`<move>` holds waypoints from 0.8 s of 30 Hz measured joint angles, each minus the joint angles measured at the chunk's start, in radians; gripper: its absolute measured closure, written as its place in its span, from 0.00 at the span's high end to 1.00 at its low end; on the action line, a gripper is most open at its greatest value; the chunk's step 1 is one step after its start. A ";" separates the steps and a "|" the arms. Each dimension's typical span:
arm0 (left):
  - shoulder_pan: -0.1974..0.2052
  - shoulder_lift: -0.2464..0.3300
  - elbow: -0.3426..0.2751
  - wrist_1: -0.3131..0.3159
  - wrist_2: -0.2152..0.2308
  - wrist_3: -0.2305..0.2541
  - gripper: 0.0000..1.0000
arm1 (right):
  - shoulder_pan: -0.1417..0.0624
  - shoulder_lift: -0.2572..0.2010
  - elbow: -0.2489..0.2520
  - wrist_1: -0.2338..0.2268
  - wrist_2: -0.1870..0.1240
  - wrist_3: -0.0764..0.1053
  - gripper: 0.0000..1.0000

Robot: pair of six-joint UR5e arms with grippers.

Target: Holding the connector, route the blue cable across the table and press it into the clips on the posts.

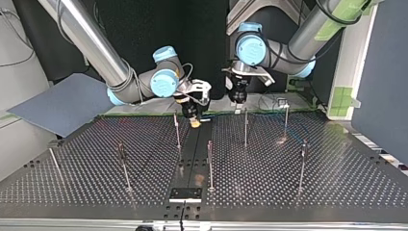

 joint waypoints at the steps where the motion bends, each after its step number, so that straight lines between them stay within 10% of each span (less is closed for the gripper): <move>1: -0.001 -0.005 0.006 -0.001 0.001 0.000 1.00 | 0.000 0.000 0.000 0.004 0.001 0.000 0.00; 24: -0.028 -0.156 0.131 0.026 -0.008 -0.008 1.00 | -0.008 -0.009 0.001 0.036 0.013 0.000 0.00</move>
